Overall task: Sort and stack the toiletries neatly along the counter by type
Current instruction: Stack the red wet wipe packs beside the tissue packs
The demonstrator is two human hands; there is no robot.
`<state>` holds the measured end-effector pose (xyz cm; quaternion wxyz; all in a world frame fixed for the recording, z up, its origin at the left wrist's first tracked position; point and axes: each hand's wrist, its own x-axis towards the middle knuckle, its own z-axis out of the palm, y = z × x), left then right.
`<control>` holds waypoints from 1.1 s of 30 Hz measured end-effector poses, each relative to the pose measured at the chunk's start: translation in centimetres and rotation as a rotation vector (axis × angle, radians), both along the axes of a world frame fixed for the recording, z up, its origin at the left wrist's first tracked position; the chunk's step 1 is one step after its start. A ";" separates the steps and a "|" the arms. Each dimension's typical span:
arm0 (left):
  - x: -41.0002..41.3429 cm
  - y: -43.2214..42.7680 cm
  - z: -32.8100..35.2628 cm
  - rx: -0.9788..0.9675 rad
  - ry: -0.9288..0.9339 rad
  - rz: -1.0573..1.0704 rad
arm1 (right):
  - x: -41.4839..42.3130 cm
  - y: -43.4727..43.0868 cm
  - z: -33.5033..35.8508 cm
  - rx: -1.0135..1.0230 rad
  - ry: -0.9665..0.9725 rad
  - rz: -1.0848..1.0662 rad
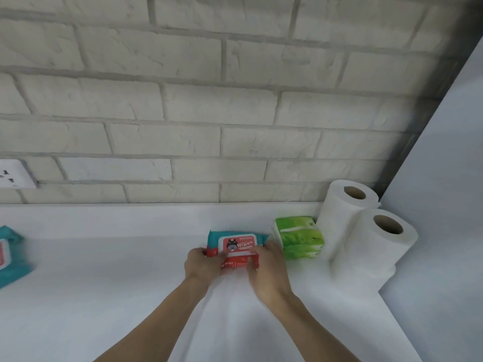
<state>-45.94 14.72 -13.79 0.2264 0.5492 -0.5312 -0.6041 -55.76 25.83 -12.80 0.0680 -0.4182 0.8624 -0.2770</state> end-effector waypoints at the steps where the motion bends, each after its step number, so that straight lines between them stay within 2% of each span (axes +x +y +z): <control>1: 0.0 0.1 0.0 -0.031 -0.043 0.011 | 0.2 0.1 0.1 0.019 0.061 0.002; 4: -0.1 0.8 0.4 -0.129 -0.132 0.019 | 0.8 0.1 -0.1 0.004 0.161 0.053; 10: -0.2 1.4 1.5 -0.166 -0.107 -0.105 | 1.1 0.3 -1.9 0.016 0.176 0.160; 18: -0.8 1.6 1.4 -0.391 -0.440 -0.344 | -0.1 0.9 -3.0 -0.023 0.270 0.176; 27: -0.2 0.9 -0.1 -0.482 -0.460 -0.290 | -0.6 1.4 -3.2 0.083 0.249 0.216; 33: 0.6 0.7 -0.5 -0.452 -0.399 -0.263 | -0.1 1.4 -3.2 0.124 0.251 0.191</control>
